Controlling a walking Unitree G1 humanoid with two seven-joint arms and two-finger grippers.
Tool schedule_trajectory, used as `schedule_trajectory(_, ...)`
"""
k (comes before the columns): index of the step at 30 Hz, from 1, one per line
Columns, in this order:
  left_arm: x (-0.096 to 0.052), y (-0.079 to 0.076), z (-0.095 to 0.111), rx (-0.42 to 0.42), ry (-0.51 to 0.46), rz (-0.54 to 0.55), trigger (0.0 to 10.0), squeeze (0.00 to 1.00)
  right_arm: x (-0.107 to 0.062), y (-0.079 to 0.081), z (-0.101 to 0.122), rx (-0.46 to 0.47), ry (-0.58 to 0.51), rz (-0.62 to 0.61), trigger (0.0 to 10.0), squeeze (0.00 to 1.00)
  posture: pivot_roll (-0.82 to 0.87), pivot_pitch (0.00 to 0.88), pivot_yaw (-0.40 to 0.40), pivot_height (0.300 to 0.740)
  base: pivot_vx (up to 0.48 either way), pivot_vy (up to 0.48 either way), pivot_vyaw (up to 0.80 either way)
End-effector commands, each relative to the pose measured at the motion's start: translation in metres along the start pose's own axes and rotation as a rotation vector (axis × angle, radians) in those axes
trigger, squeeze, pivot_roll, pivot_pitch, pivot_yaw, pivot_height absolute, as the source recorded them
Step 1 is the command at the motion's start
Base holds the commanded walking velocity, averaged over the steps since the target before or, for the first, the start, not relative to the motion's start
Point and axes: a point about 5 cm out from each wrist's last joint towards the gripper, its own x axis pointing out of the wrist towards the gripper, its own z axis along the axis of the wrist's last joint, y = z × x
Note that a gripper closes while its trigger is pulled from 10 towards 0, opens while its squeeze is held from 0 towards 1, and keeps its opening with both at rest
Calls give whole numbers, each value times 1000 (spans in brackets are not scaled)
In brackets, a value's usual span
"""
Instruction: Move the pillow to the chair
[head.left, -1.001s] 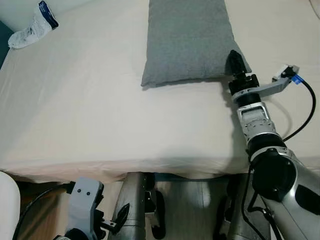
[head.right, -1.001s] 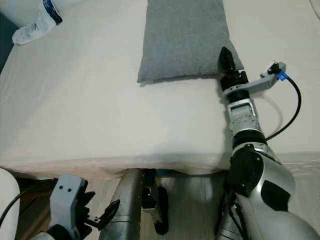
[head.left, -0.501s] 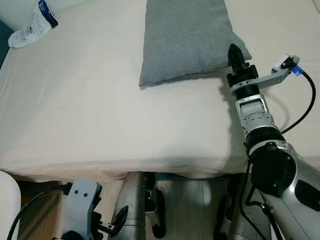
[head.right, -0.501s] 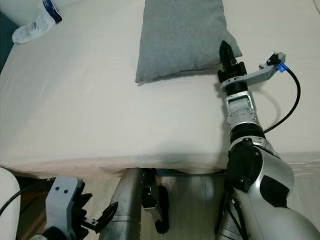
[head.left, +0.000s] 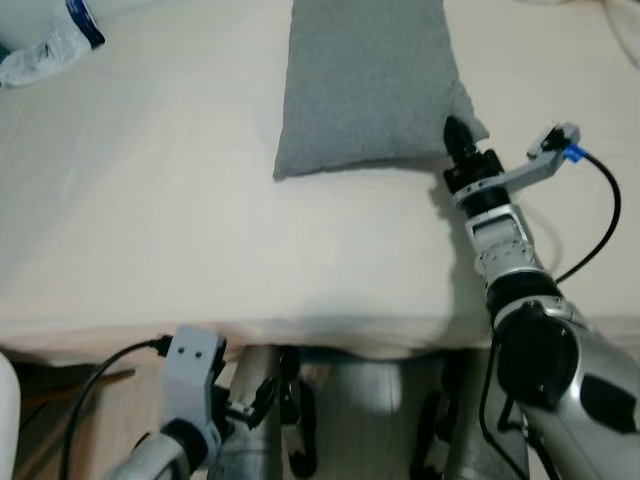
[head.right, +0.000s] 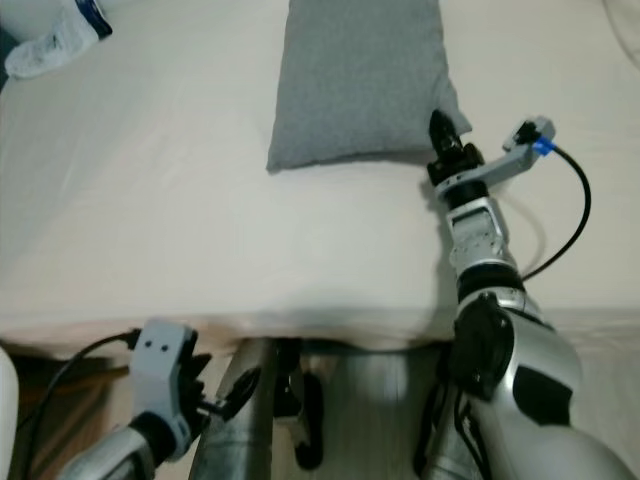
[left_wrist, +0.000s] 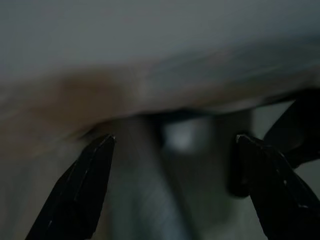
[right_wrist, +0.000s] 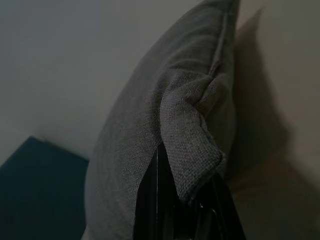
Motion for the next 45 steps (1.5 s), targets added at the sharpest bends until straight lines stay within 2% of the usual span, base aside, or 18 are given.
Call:
schedule_trajectory(1,4,3,-11,-9,28,28,10000,0,-8,3,-22,7,61,31,0,0,166,363,152,570,0,0,0)
schedule_trajectory(2,15,3,-9,-17,4,27,10000,0,-10,8,-31,15,70,64,0,0,139,334,137,570,0,0,0)
schedule_trajectory(3,20,3,-9,-19,-3,27,10000,0,-11,9,-34,20,74,69,0,0,132,327,133,570,0,0,0)
schedule_trajectory(4,23,3,-9,-20,-8,28,10000,0,-11,10,-36,23,78,73,0,0,132,327,133,570,0,0,0)
schedule_trajectory(5,30,3,-9,-21,-11,28,10000,0,-13,9,-40,26,92,70,0,0,101,286,112,570,0,0,0)
schedule_trajectory(7,34,3,-8,-18,-24,25,10000,0,-15,13,-48,35,110,73,0,0,101,286,112,570,0,0,0)
schedule_trajectory(9,49,2,-6,-21,-48,17,10000,0,-25,24,-74,52,166,92,0,0,50,221,96,570,0,0,0)
schedule_trajectory(10,54,2,-4,-21,-60,13,10000,0,-30,29,-82,56,183,102,0,0,50,221,96,570,0,0,0)
schedule_trajectory(11,65,2,-2,-22,-79,8,10000,0,-37,34,-92,65,206,103,0,0,18,174,80,570,0,0,0)
schedule_trajectory(13,69,1,0,-22,-88,6,10000,0,-40,36,-95,72,214,100,0,0,18,174,80,570,0,0,0)
schedule_trajectory(15,80,2,3,-32,-110,9,10000,0,-48,43,-102,79,235,109,0,0,-13,122,68,570,0,0,0)
schedule_trajectory(16,80,2,3,-32,-110,9,10000,0,-48,43,-102,79,235,109,0,0,-13,122,68,570,0,0,0)
schedule_trajectory(18,91,4,6,-46,-125,13,10000,0,-54,47,-104,78,257,119,0,0,-28,96,56,570,0,0,0)
schedule_trajectory(22,105,4,6,-50,-141,16,10000,0,-61,50,-103,46,301,128,0,0,-49,50,35,570,0,0,0)
schedule_trajectory(30,121,-1,9,-57,-171,11,10000,0,-60,52,-90,-16,314,104,0,0,-56,0,9,570,0,0,0)
schedule_trajectory(33,124,0,8,-54,-175,11,10000,0,-62,46,-89,-62,335,94,0,0,-57,0,8,575,0,0,0)
schedule_trajectory(37,126,2,7,-31,-179,11,10000,0,-64,43,-87,-40,331,65,0,0,-59,0,9,595,0,0,0)
schedule_trajectory(45,131,19,13,38,-196,63,10000,0,-65,40,-83,-46,327,27,0,0,-61,0,20,640,0,0,0)
